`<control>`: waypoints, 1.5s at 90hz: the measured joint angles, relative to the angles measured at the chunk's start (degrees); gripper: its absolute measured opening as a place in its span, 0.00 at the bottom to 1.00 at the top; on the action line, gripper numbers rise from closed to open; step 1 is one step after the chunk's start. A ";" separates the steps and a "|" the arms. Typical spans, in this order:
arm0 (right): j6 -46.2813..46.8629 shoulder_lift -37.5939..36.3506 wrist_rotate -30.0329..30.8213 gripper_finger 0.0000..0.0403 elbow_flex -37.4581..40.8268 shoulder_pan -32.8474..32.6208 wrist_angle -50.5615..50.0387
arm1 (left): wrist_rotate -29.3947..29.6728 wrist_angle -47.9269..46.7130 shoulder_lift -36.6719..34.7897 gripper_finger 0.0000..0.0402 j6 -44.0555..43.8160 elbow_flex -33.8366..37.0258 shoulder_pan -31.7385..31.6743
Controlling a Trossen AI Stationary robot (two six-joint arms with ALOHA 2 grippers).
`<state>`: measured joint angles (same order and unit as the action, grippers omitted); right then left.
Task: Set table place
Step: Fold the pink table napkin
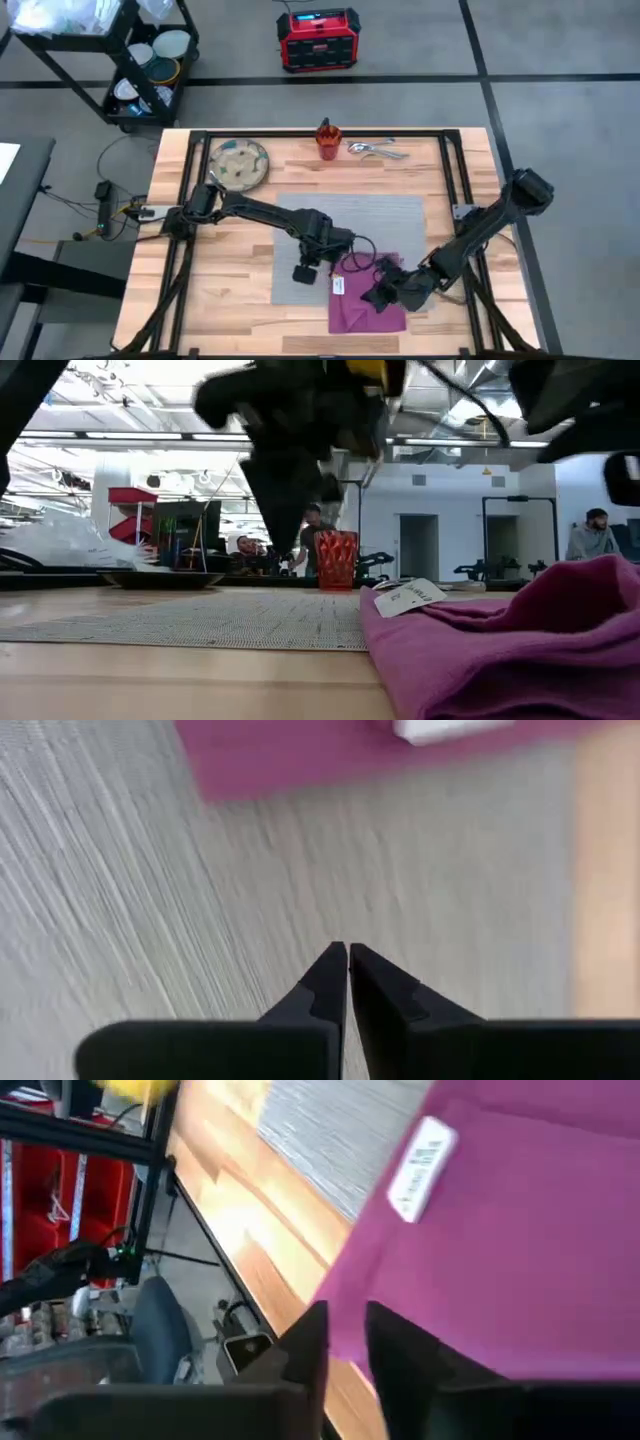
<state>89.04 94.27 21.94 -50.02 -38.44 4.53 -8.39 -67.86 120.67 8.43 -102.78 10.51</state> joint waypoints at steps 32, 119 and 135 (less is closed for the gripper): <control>0.95 12.75 0.83 0.00 -20.63 3.04 -21.39 | -0.32 9.30 -26.81 0.00 -4.72 14.88 -1.82; 7.13 17.62 -5.56 0.50 -30.71 10.04 -40.90 | -0.27 17.31 -45.32 0.00 -10.45 34.91 -3.38; 6.71 17.57 -5.58 0.41 -27.96 10.04 -36.20 | -0.25 17.06 -45.35 0.00 -9.73 34.92 -3.38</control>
<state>95.75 111.84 16.36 -77.98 -28.40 -31.67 -8.64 -50.81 75.32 -1.30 -67.85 7.14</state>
